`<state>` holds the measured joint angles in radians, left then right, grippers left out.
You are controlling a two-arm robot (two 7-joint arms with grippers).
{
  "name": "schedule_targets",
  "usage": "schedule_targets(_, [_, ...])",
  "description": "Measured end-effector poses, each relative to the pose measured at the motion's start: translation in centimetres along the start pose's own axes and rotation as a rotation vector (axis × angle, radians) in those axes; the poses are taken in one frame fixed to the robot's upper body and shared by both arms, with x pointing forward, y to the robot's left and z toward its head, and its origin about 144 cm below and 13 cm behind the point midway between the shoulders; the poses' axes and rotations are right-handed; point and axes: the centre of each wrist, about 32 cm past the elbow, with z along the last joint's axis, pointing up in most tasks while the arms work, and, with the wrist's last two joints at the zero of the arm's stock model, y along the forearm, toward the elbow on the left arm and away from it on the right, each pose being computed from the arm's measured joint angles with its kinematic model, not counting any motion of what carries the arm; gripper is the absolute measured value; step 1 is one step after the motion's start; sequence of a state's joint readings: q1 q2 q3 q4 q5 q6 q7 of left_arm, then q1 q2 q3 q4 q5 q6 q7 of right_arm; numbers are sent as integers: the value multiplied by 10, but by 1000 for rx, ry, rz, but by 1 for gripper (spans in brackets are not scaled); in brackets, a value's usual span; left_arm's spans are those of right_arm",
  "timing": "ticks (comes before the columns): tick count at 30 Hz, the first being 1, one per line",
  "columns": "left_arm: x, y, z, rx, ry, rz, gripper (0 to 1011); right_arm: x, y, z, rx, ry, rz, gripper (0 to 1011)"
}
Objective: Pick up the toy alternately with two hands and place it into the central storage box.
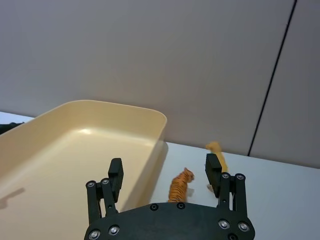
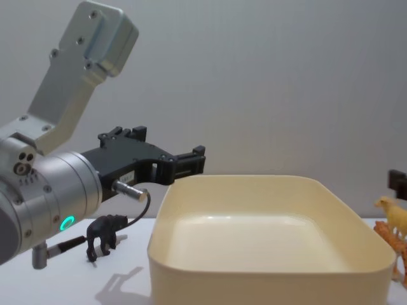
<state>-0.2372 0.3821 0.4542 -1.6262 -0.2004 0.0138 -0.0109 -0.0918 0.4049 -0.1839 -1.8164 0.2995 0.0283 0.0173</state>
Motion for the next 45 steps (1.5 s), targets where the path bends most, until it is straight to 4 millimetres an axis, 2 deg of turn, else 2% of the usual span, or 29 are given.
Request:
schedule_targets(10, [0,0,0,0,0,0,1001,14,-16,-2,-56,-21,-22,1001])
schedule_targets(17, [0,0,0,0,0,0,1001,19,-12,-6,-101,-23,-24,1001])
schedule_targets(28, [0,0,0,0,0,0,1001,22,16,-20,-184,-19,-57,1001])
schedule_targets(45, [0,0,0,0,0,0,1001,3,66,-39,-259,-40,-34,1001])
